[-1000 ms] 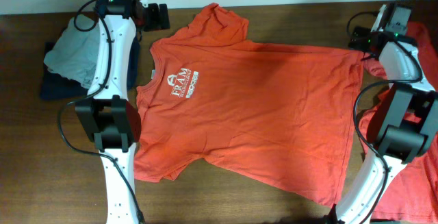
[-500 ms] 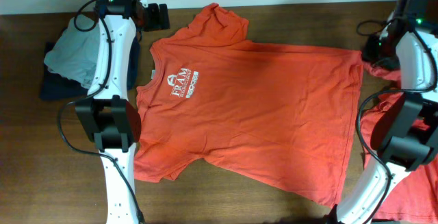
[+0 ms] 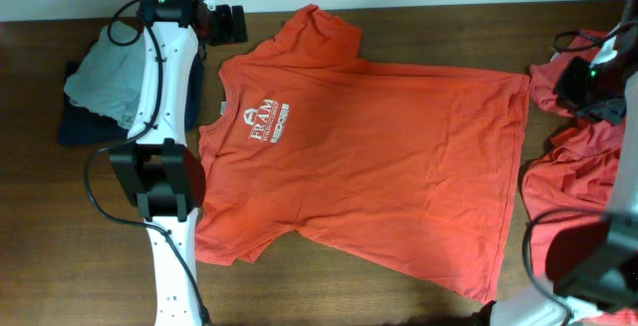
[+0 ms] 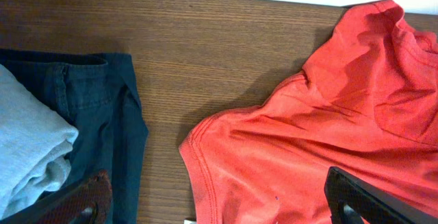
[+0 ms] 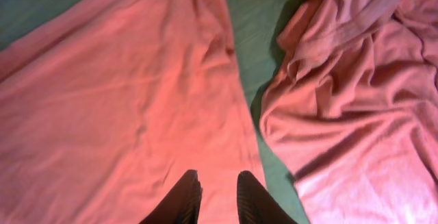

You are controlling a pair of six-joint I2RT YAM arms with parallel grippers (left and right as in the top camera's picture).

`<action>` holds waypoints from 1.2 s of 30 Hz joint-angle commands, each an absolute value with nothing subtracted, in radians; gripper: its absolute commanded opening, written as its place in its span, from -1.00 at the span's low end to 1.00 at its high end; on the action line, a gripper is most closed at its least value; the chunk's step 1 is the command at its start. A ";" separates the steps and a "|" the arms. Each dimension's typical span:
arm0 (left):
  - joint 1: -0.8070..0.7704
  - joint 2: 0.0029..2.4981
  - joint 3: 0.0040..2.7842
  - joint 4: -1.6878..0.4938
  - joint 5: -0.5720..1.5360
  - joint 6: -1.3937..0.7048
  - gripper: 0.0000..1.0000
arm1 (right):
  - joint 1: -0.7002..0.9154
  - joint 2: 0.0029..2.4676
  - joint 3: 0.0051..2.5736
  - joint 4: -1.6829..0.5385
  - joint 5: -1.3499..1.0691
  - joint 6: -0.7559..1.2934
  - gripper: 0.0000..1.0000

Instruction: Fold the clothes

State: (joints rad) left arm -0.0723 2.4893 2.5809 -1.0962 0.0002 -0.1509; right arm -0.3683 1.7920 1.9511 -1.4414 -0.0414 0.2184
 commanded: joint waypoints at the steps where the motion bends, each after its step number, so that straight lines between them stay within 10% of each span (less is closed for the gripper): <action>1: -0.071 2.479 2.584 -1.097 0.004 -0.149 0.99 | -0.311 1.695 1.880 -1.478 -0.054 0.260 -0.53; 27: -0.071 2.479 2.584 -1.097 0.004 -0.149 0.98 | -0.136 1.140 0.759 -1.416 -0.249 0.556 -0.34; 36: -0.069 2.479 2.584 -1.097 0.004 -0.149 0.98 | -0.136 1.140 0.638 -1.255 -0.213 0.631 0.18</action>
State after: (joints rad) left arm -0.0723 2.4893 2.5809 -1.0969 0.0002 -0.1509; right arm -0.1429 1.1465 0.6678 -1.2766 -0.2264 0.5724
